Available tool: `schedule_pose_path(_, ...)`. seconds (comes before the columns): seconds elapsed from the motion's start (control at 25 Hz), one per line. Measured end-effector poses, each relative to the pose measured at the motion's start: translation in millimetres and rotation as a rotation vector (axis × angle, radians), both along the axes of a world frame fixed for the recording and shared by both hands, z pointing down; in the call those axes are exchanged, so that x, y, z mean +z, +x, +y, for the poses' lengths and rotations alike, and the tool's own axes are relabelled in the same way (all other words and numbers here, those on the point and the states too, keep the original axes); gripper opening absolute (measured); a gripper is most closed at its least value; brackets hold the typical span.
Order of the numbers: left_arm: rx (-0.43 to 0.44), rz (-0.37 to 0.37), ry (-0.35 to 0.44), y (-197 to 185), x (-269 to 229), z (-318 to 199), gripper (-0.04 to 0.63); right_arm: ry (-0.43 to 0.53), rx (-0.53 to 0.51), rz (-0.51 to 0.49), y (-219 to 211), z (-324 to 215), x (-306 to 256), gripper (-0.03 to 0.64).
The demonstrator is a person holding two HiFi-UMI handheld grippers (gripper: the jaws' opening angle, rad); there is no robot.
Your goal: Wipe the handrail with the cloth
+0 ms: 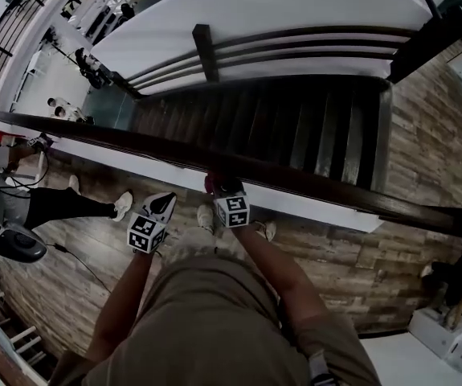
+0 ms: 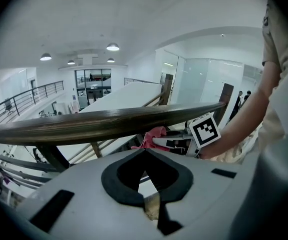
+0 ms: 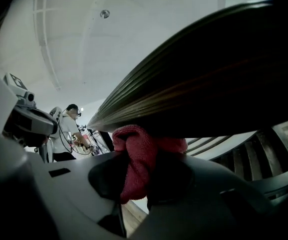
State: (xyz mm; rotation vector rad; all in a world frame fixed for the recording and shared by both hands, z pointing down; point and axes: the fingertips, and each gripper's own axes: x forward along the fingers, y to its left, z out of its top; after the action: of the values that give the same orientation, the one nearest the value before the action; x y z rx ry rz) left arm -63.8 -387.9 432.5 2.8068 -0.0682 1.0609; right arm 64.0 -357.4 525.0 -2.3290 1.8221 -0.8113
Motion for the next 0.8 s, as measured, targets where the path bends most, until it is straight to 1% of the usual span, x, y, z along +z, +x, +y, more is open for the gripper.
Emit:
schedule_pose_path(0.24, -0.046, 0.003, 0.0, 30, 1, 62, 0.017, 0.002, 0.028, -0.018, 34, 69, -1, 0.095)
schedule_pose_path(0.48, -0.074, 0.018, 0.009, 60, -1, 110, 0.017, 0.001, 0.005, -0.007, 61, 117, -2, 0.095)
schedule_pose_path(0.6, -0.085, 0.028, 0.009, 66, -3, 127, 0.017, 0.0, 0.014, -0.021, 68, 135, -4, 0.095)
schedule_pose_path(0.68, -0.081, 0.032, 0.002, 70, -1, 139, 0.017, -0.003, 0.026, -0.022, 75, 147, -4, 0.095)
schedule_pose_path(0.8, -0.048, 0.035, -0.01, 77, -1, 155, 0.017, -0.016, 0.051, -0.013, 88, 165, -5, 0.095)
